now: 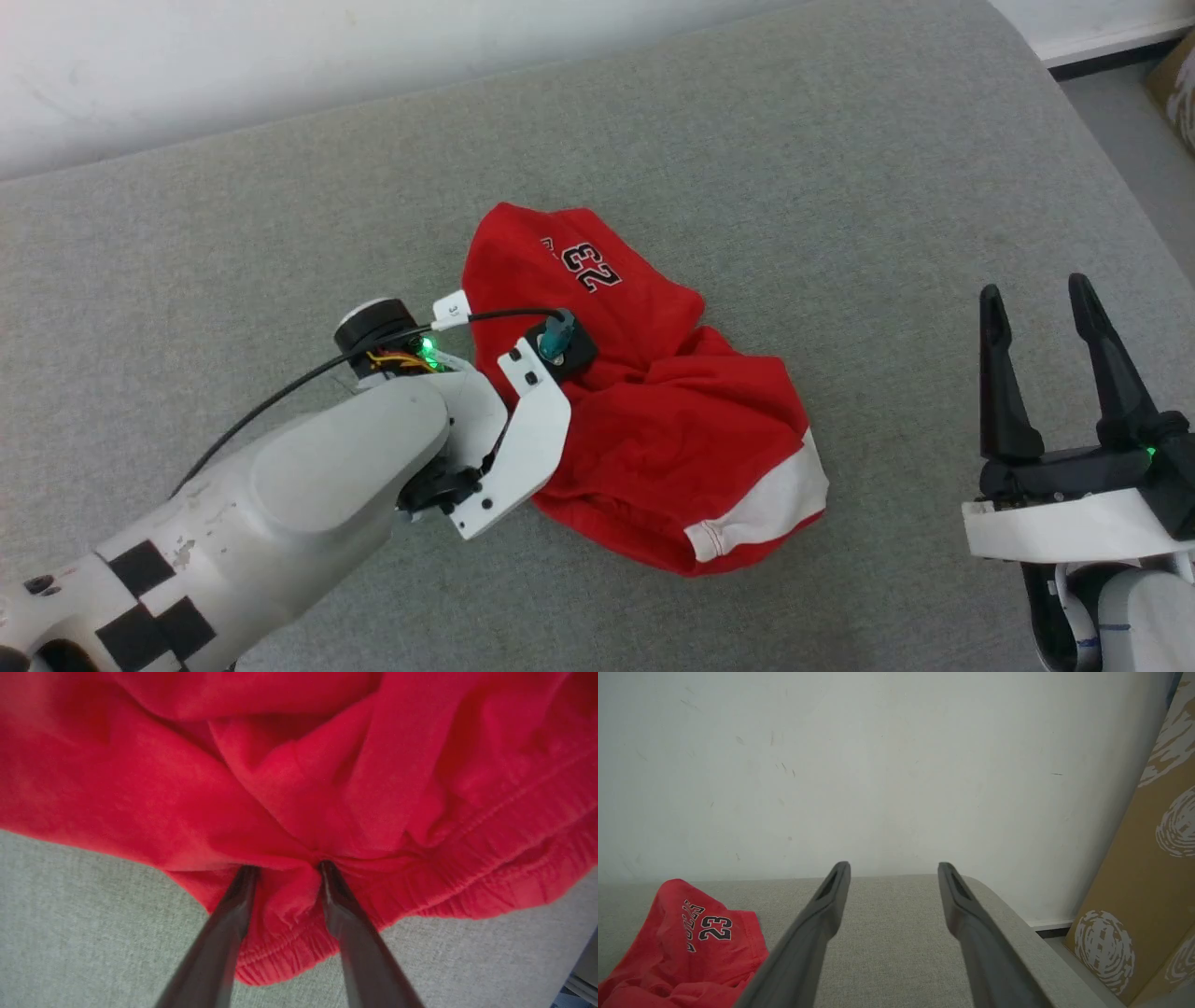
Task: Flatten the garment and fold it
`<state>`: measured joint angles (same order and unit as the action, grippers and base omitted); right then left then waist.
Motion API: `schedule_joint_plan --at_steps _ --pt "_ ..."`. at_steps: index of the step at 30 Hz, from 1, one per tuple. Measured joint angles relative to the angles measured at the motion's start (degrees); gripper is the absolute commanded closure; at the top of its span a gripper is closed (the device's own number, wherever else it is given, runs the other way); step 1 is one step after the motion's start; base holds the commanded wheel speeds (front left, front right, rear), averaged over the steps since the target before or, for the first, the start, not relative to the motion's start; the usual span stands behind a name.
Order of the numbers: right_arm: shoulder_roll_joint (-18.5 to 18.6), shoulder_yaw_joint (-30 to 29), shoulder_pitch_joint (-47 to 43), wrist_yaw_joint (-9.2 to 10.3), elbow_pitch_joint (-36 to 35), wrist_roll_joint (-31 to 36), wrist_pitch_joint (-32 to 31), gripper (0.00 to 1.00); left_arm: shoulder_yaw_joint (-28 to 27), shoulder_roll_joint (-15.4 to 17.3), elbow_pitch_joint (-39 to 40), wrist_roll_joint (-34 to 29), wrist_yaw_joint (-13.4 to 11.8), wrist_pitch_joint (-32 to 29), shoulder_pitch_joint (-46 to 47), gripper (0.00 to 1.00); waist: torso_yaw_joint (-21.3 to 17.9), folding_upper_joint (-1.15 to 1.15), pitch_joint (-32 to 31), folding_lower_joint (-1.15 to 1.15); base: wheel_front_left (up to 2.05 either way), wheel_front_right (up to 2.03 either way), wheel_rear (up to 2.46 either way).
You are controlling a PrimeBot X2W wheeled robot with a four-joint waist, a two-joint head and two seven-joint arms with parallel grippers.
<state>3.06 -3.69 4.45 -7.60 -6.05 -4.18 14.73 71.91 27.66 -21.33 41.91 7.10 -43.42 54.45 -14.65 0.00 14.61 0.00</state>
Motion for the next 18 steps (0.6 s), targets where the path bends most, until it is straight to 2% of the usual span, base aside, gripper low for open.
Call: schedule_joint_plan --at_steps 5,10,14,18 --pt "0.0 -0.3 -0.1 0.0 0.1 0.2 0.0 0.0 1.1 2.2 1.2 2.1 0.2 6.4 1.2 1.0 1.2 0.0 -0.3 0.01 0.0 0.0 0.0" --pt "0.0 -0.7 -0.9 0.0 0.1 0.8 0.0 0.0 1.4 7.5 0.0 4.6 0.4 10.8 4.2 1.0 3.8 0.0 -1.7 0.01 0.0 0.0 0.0" --pt "0.0 -0.3 -1.2 0.0 0.0 1.1 0.0 0.0 1.4 12.5 -3.3 5.1 0.4 12.3 4.7 1.0 6.1 0.0 -3.0 0.0 0.0 0.0 0.0" --pt "0.0 0.0 -1.2 0.0 0.0 1.2 0.0 0.0 1.4 15.6 -9.9 4.8 0.4 13.4 4.6 1.0 7.9 0.0 -3.9 0.0 0.0 0.0 0.0"
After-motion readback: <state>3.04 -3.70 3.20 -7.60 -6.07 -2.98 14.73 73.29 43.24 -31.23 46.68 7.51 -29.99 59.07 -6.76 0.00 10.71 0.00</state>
